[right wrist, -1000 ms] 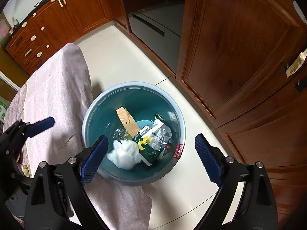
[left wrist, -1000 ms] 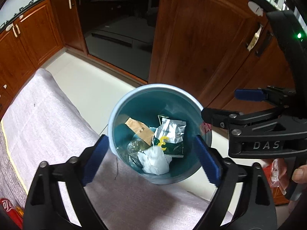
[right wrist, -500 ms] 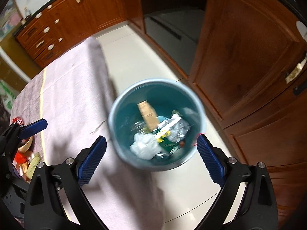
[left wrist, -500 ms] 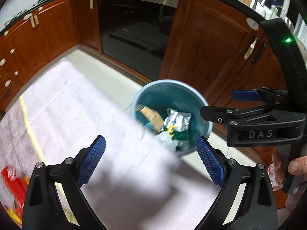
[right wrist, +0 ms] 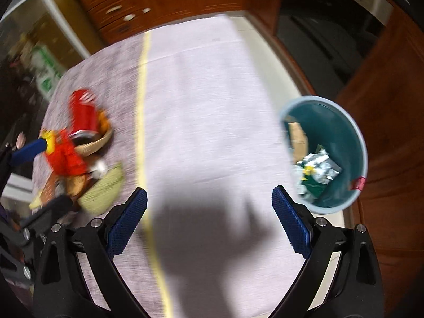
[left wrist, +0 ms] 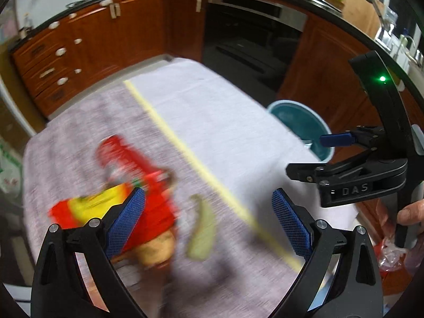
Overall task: Collect trash
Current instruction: 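Move both tools back to the table toward the red chip bag, then grasp the red-yellow chip bag by its end with the right tool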
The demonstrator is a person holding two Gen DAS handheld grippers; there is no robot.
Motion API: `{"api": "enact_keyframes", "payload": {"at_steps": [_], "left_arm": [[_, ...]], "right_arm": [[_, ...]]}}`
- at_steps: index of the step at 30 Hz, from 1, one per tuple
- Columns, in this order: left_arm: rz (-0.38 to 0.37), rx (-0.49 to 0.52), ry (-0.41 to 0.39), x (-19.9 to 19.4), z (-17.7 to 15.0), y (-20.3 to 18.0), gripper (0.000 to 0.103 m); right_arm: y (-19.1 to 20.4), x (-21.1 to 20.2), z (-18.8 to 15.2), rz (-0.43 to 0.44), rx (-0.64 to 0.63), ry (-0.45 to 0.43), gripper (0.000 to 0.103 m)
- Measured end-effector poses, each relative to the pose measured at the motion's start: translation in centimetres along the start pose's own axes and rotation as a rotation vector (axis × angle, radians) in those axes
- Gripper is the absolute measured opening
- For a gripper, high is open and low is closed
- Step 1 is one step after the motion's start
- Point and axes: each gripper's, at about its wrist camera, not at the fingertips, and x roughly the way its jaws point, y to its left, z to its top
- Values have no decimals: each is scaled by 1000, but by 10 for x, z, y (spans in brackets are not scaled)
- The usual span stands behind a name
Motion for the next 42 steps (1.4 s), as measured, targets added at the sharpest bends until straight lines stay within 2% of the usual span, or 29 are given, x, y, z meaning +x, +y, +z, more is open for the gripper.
{"api": "enact_keyframes", "payload": {"at_steps": [5,12,18,24,30,35,37,39,40,42], "left_arm": [[80,-19,6,-19,-29,53,98],[72,-156,49,-21,-78,119,98],[55,-215,63,-11,-99,141,98],[20,-264,72,-10,-119,161,98],[-11,-281,92,-6,-134,167,98],[-21,-291,104,0,-138,168,98],[-29,-303,105,1,-138,168,98],[-35,-304,105,3,-137,169,98],[-36,-302,105,4,-136,167,98],[-35,-293,105,3,-134,162,98]], "right_arm": [[54,-2,-1,10,-85,9,91],[106,-3,8,-10,-186,18,91],[166,-4,31,-12,-338,5,91],[229,9,51,38,-498,11,91],[265,45,57,59,-617,94,91],[276,68,53,79,-650,169,90],[277,70,49,89,-656,177,77],[275,69,44,74,-656,177,53],[273,68,42,67,-653,174,47],[262,62,41,58,-628,167,23]]}}
